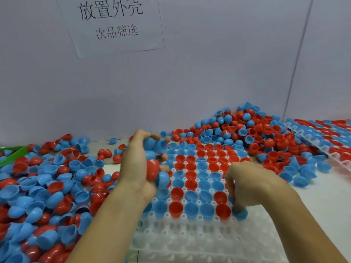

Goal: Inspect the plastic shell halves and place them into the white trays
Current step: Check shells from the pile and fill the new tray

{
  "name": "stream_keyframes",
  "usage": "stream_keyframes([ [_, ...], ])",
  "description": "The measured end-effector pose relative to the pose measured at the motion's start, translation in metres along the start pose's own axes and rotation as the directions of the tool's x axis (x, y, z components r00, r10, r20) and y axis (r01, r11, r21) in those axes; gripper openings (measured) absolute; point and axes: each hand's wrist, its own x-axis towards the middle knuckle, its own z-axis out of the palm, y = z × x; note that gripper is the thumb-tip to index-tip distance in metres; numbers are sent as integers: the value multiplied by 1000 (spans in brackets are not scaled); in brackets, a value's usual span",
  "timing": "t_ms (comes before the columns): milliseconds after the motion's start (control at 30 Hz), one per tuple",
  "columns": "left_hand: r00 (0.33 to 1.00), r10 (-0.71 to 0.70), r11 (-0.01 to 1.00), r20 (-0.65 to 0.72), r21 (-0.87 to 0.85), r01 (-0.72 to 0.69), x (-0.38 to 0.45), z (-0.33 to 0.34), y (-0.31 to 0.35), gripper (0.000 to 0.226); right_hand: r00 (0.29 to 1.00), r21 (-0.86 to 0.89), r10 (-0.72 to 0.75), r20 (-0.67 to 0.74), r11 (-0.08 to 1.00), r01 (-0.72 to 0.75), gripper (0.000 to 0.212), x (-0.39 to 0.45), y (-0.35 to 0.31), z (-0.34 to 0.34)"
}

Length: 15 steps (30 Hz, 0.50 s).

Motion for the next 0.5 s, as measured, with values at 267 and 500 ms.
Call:
stream_keyframes([
  [267, 987, -145, 936, -66, -333, 115, 1, 19, -39, 32, 963, 273, -211, -168, 929, 251, 10, -8, 14, -13],
  [500, 970, -174, 920, -168, -379, 99, 14, 6, -42, 27, 838, 568, -436, -328, 618, 544, 37, -3, -45, 12],
])
